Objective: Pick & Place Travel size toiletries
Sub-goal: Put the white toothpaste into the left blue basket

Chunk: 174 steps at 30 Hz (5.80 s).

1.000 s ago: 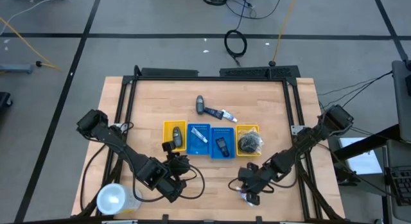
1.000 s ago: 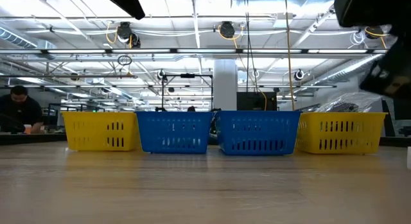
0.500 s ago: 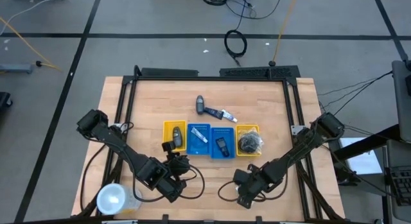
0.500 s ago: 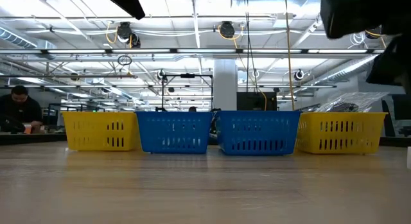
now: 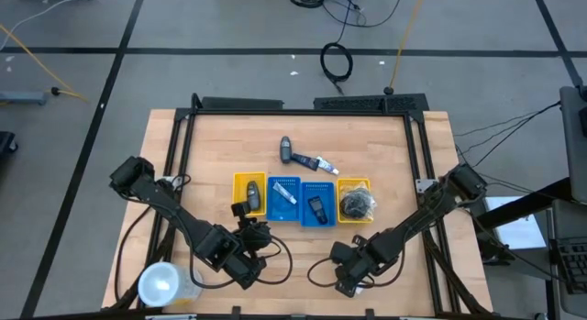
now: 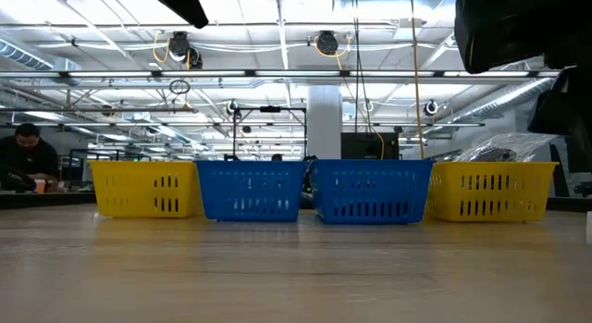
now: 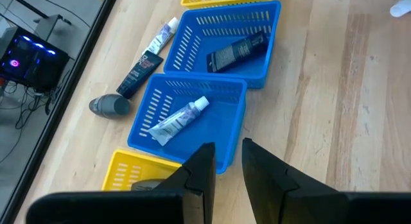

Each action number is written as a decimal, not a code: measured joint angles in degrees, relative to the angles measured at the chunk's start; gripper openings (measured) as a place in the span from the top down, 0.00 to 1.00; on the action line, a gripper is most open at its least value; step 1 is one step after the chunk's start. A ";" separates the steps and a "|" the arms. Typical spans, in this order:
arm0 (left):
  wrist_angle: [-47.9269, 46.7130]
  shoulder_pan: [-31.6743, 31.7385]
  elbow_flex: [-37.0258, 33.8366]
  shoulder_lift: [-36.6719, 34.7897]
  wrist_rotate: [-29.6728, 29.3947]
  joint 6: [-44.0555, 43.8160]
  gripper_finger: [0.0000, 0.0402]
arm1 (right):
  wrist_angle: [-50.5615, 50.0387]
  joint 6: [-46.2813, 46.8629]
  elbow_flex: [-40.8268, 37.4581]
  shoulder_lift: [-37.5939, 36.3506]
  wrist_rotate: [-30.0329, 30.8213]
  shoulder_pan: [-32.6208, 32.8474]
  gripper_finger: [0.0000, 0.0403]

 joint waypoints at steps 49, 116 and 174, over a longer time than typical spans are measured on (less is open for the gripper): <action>4.57 0.00 0.00 0.00 -0.85 2.96 0.81 | 4.59 -23.19 -0.12 -17.00 26.92 -0.37 0.89; 54.77 10.52 0.00 0.00 -6.25 33.28 0.99 | 61.69 -77.29 -4.26 -22.02 51.00 -4.33 0.89; 30.24 28.03 -18.36 0.00 27.50 3.32 1.00 | 47.45 -74.14 -4.22 -27.49 51.31 -0.63 0.77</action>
